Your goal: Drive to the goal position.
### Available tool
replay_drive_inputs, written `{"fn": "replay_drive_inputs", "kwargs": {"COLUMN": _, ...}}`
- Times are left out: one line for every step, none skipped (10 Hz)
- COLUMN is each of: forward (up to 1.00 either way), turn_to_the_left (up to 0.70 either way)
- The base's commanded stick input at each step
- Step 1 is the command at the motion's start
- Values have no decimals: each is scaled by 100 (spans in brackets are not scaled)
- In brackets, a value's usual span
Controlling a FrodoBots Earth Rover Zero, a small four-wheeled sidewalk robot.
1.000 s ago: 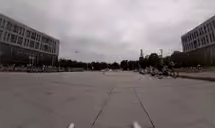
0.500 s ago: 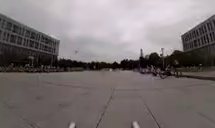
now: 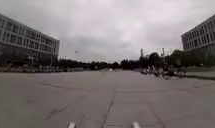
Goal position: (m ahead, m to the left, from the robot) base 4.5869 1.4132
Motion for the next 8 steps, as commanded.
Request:
{"fn": "replay_drive_inputs", "kwargs": {"forward": 70, "turn_to_the_left": 1}}
{"fn": "replay_drive_inputs", "kwargs": {"forward": 70, "turn_to_the_left": 1}}
{"fn": "replay_drive_inputs", "kwargs": {"forward": 70, "turn_to_the_left": 1}}
{"fn": "replay_drive_inputs", "kwargs": {"forward": 70, "turn_to_the_left": 1}}
{"fn": "replay_drive_inputs", "kwargs": {"forward": 70, "turn_to_the_left": 1}}
{"fn": "replay_drive_inputs", "kwargs": {"forward": 70, "turn_to_the_left": 1}}
{"fn": "replay_drive_inputs", "kwargs": {"forward": 70, "turn_to_the_left": 1}}
{"fn": "replay_drive_inputs", "kwargs": {"forward": 70, "turn_to_the_left": 1}}
